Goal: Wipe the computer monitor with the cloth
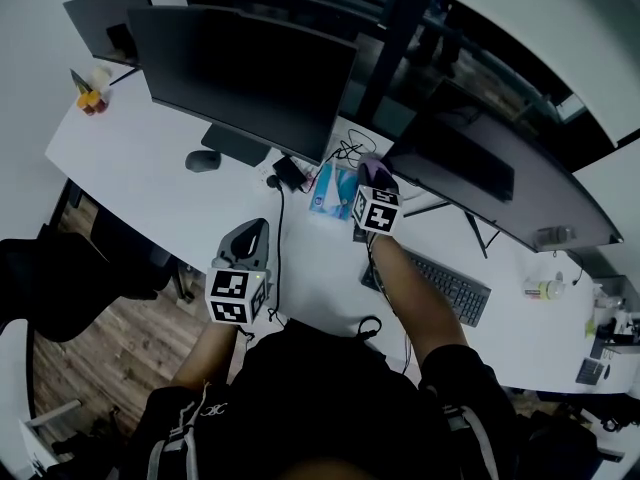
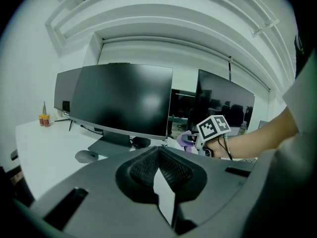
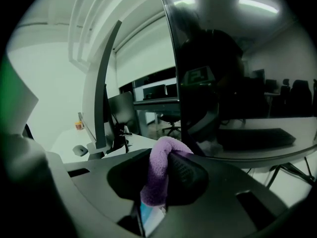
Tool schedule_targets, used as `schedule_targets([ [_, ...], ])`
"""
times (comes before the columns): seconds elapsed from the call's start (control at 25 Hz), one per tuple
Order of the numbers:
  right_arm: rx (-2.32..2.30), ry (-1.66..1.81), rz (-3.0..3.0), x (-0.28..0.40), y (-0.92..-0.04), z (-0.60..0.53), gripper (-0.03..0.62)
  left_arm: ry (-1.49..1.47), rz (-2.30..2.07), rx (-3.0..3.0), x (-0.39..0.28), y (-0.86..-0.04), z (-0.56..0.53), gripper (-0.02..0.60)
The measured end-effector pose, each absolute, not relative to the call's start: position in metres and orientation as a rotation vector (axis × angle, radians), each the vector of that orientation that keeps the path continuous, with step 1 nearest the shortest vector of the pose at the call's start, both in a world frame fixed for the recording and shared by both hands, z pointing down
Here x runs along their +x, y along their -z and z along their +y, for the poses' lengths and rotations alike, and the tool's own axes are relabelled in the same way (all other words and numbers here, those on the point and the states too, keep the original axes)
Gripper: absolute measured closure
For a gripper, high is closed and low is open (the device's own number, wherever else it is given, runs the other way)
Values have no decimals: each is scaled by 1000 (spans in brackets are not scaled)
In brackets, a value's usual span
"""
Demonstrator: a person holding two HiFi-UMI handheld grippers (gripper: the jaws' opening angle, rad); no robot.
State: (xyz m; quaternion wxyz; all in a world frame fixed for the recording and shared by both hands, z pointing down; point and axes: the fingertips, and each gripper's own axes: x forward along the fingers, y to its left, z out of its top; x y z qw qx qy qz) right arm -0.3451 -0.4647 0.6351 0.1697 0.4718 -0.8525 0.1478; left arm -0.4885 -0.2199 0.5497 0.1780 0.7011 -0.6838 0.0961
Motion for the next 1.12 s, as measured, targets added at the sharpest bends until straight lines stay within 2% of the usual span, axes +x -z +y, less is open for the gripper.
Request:
schedule_targets([
  [1.12,1502,-256,-2619,-328,-484,-449,494,-248,-2078,1963,-451,-509,-167,568],
])
